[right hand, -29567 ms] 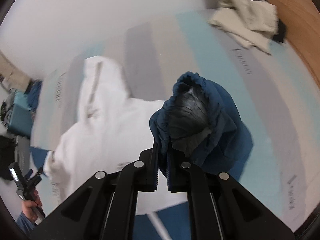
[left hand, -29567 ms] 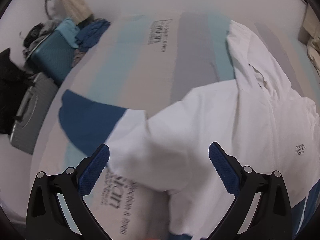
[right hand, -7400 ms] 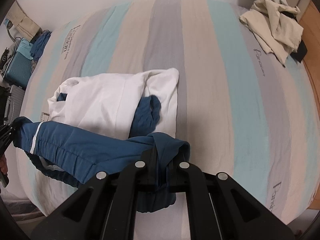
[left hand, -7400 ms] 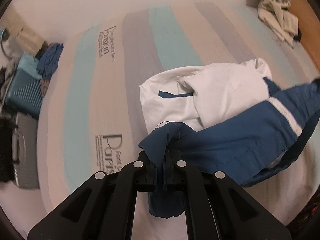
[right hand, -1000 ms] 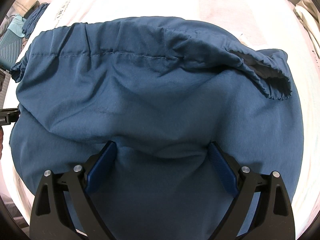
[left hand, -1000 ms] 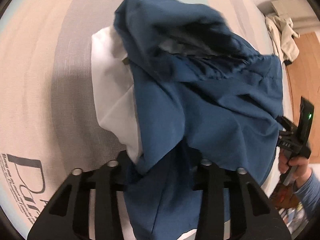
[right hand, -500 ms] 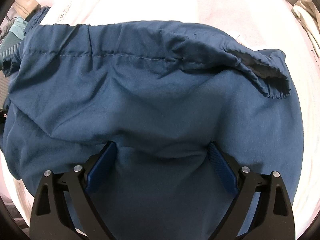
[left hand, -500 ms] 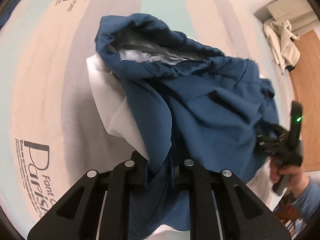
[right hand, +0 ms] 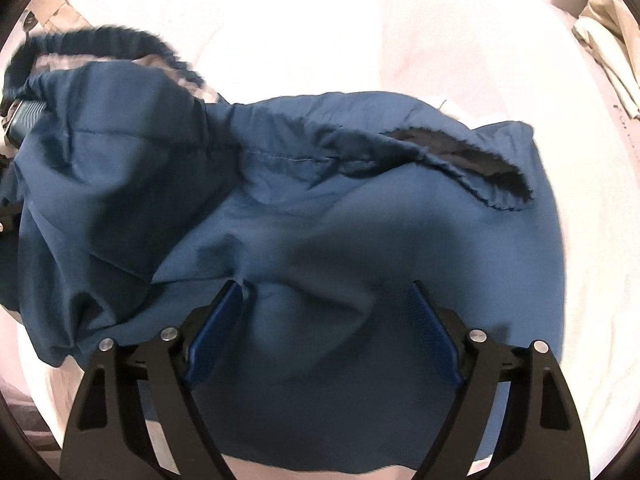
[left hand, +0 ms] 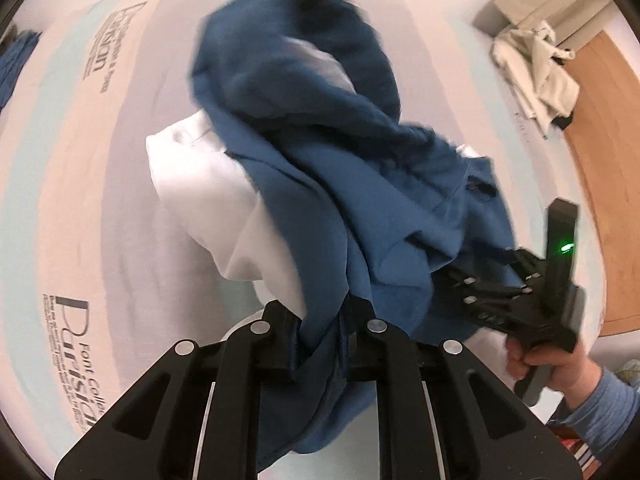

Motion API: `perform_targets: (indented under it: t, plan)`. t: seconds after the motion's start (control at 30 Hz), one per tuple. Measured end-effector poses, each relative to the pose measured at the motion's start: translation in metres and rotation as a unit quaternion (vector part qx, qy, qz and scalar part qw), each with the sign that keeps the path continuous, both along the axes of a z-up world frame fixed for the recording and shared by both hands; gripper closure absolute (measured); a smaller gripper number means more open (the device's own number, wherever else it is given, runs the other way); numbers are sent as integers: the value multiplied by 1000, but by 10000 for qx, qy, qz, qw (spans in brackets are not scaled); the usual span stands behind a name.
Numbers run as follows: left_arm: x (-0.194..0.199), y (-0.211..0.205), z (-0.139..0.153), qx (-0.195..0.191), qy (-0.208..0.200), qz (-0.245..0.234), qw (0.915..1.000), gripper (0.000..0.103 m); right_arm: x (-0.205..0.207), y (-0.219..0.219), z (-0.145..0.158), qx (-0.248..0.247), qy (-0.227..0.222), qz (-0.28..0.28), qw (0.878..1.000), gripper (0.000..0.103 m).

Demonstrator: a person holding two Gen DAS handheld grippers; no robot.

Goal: Fold large clothes

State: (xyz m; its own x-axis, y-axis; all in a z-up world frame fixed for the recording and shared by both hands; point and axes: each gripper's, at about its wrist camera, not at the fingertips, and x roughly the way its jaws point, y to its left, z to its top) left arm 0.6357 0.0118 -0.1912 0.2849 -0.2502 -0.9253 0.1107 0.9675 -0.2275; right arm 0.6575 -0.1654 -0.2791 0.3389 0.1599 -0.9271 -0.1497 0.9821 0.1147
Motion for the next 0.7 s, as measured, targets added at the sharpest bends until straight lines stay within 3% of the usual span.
perform_targets:
  t: [0.37,0.7]
  plan:
    - [2,-89,9,82,-256,-470,9985,92,-23,-52,23,-132,-293,55,9995,23]
    - [6,-161,-13,186,-175,-422,9988,93,-41,-119,31,-207,-393,-206,9988,23]
